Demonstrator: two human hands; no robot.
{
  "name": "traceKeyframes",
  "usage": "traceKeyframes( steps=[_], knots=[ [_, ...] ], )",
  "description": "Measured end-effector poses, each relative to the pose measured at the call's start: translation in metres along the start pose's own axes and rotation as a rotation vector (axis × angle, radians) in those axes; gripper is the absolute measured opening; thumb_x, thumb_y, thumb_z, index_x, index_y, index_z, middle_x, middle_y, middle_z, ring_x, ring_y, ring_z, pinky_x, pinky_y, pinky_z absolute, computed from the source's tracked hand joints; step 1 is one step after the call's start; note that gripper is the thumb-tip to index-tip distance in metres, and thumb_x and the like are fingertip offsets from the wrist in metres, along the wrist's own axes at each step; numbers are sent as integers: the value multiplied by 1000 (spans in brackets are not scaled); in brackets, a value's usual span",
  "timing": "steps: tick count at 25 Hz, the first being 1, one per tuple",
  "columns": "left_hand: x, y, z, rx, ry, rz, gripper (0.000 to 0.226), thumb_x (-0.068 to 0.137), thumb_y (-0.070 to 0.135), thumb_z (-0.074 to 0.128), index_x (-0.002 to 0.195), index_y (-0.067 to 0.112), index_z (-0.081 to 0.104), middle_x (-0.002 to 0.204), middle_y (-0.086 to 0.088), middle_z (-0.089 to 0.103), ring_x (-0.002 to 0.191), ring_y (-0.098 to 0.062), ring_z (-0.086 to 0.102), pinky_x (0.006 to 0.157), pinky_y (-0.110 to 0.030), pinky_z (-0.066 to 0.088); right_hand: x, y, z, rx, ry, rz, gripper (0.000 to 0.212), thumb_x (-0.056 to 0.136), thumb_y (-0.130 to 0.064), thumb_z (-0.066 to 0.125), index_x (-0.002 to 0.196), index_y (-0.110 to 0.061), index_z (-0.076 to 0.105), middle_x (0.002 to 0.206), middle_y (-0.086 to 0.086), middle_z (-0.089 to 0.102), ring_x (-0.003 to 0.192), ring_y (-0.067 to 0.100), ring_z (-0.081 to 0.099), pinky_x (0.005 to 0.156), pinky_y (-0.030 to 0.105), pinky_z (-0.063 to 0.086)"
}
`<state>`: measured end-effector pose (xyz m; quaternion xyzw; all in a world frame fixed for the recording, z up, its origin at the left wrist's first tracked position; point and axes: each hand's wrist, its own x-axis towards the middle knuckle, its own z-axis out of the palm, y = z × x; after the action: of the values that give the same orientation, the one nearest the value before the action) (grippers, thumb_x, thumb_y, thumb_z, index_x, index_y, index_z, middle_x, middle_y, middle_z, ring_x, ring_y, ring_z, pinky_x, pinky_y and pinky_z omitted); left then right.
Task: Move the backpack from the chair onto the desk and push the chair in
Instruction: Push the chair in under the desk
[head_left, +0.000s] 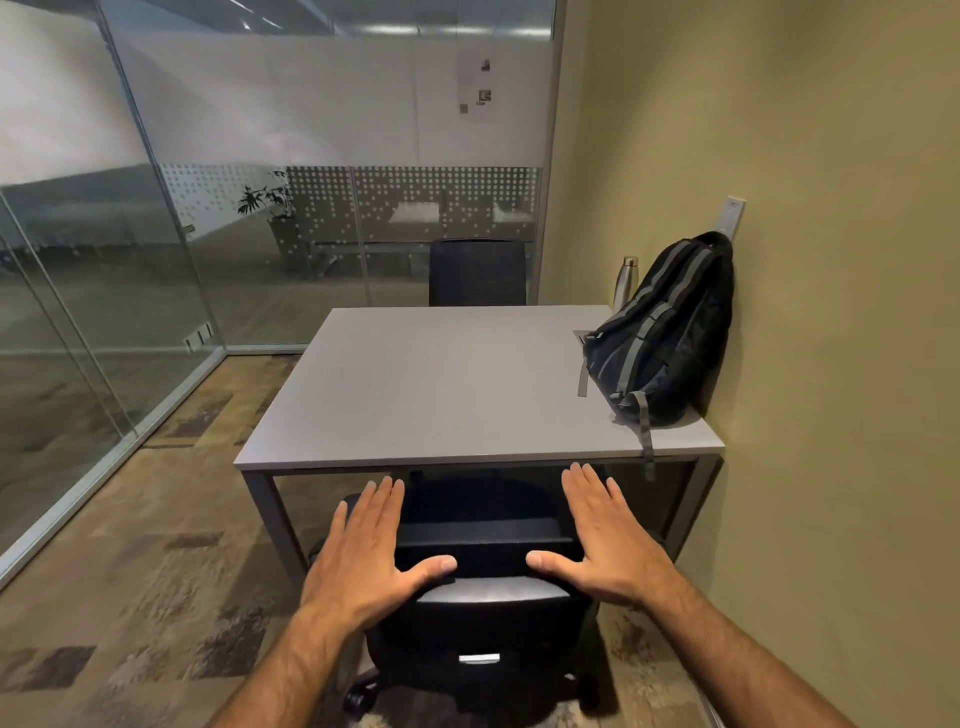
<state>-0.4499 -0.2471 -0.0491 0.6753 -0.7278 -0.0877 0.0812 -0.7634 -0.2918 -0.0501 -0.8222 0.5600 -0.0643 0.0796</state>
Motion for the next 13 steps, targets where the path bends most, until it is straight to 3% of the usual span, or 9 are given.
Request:
traceKeyframes(
  steps=[13],
  knots=[
    [114,-14,3,-15,14,3,131,64,107,14,161,23,-13,170,3,-15,154,-12,-19,127,-43,-11,103,39,-2,-25,41,21,127,71,-103,23,161,-19,-10,165,-3,-22,146,8,-28,117,33,-21]
  ],
)
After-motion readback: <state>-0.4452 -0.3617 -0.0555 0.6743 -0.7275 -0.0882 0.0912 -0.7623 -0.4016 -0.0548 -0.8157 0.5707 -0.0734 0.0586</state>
